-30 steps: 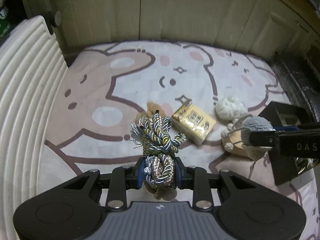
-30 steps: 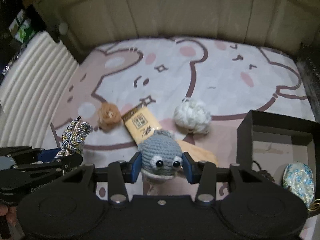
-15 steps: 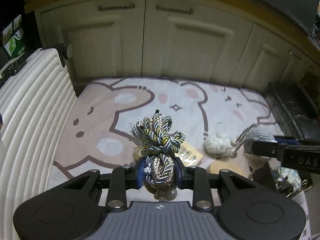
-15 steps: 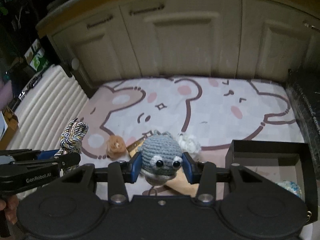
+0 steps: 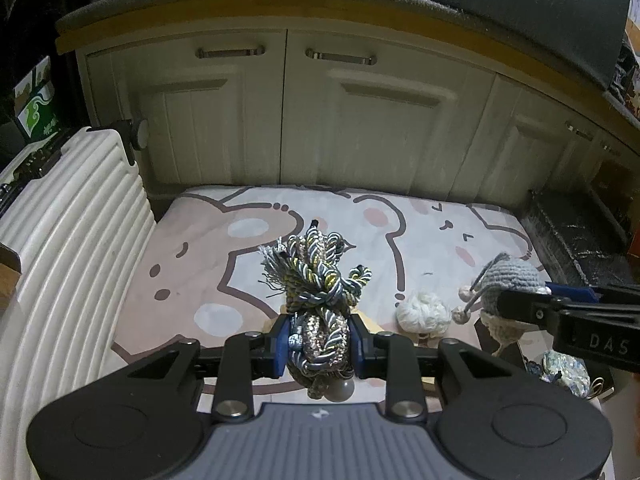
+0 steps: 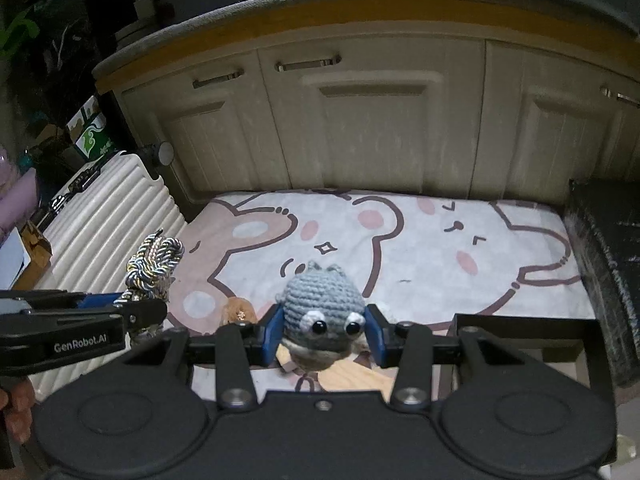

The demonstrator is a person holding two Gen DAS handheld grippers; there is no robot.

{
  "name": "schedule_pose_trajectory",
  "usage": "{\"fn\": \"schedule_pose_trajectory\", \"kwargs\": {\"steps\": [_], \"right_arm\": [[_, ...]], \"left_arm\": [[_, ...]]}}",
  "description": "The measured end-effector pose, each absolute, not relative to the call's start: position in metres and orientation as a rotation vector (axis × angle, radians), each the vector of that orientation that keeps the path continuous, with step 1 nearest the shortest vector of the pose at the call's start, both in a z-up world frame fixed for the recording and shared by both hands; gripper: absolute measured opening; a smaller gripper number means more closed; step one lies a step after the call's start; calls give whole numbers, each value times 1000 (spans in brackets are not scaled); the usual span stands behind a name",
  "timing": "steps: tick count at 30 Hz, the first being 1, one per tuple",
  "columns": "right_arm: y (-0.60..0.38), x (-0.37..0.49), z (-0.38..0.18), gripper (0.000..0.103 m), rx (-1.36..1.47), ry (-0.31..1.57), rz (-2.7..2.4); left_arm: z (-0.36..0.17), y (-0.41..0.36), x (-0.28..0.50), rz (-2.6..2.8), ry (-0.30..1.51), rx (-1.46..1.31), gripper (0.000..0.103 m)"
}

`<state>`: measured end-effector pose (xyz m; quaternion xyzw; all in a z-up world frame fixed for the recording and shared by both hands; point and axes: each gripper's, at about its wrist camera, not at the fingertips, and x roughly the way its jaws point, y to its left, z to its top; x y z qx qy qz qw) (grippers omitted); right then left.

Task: Organize objects
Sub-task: 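Lift the rope and mouse and carry both tools toward the black box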

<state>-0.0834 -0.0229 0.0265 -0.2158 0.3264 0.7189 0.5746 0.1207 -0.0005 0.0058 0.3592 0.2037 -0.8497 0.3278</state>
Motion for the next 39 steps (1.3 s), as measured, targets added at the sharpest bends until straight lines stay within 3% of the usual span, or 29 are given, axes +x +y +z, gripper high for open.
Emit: {"fn": "schedule_pose_trajectory", "kwargs": {"steps": [15,39], "right_arm": [[-32,-53,36,45,-492,725,1580],[-44,46,13,45,-400,768,1304]], "left_arm": [[10,7,98,-2271,536,933,32],[-10,63,-11,-2510,583,1039,32]]}}
